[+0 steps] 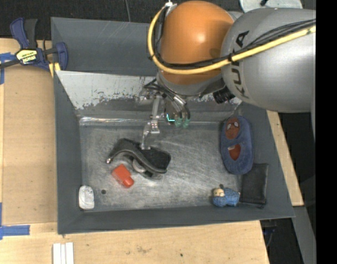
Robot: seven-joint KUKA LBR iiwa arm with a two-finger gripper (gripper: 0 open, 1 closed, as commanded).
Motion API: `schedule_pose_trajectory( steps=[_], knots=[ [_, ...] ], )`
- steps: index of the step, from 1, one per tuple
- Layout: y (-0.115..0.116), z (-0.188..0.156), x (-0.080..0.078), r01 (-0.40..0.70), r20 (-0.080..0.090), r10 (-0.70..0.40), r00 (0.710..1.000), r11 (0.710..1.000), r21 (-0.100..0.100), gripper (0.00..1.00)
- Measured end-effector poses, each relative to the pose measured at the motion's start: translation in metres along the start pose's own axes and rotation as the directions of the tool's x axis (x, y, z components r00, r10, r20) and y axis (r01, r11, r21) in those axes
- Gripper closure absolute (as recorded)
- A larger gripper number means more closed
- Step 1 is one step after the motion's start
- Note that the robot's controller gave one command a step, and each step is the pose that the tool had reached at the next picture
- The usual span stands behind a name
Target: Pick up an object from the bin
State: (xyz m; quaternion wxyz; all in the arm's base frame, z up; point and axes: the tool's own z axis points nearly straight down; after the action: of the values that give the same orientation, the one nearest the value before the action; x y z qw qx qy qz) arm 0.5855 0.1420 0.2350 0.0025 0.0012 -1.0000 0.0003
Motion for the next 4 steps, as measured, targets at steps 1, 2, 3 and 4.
schedule_pose_trajectory(
  steps=[1, 2, 3, 4],
  knots=[
    [-0.032, 0.16, 0.043, -0.39, 0.016, 0.391, 0.92, 0.921, -0.011, 0.0],
    [-0.018, 0.134, 0.049, -0.462, 0.008, 0.463, 0.887, 0.887, -0.006, 0.0],
    [-0.024, 0.127, 0.037, -0.583, 0.007, 0.583, 0.812, 0.812, -0.006, 0.0],
    [-0.022, 0.151, 0.029, -0.727, 0.007, 0.727, 0.686, 0.686, -0.008, 0.0]
  ],
)
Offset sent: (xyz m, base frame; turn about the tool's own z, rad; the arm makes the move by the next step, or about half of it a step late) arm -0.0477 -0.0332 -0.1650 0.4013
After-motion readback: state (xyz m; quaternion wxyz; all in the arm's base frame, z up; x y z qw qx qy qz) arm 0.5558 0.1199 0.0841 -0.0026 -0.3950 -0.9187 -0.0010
